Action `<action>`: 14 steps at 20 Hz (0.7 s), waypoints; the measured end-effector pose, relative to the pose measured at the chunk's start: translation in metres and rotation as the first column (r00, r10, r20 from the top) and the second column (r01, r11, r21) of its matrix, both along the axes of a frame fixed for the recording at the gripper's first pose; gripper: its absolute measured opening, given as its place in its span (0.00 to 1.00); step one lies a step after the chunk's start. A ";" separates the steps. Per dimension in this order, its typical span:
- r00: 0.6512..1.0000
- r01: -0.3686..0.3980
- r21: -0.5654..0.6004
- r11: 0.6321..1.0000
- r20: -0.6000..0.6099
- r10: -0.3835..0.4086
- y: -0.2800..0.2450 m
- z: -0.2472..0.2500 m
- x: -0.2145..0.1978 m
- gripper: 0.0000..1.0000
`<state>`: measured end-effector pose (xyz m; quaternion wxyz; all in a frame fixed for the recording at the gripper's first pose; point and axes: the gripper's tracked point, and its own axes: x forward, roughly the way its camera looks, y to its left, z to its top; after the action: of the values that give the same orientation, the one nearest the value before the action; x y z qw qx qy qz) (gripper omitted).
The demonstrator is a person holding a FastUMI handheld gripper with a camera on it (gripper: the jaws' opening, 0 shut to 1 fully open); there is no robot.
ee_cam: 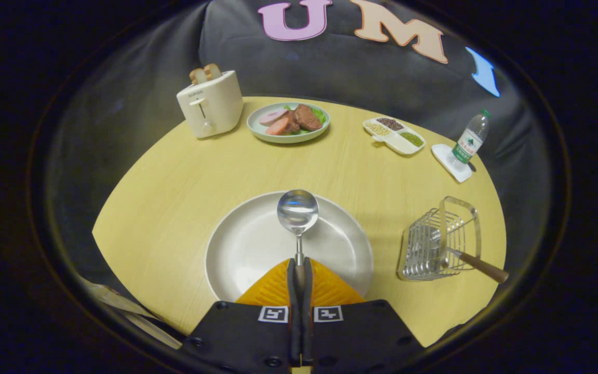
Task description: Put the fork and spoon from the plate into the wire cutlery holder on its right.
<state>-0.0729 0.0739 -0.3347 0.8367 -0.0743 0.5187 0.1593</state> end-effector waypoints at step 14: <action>0.998 0.051 -0.061 0.997 0.044 -0.048 -0.075 0.050 0.031 0.04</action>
<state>-0.0415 -0.0009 -0.2849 0.8485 -0.0906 0.5071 0.1210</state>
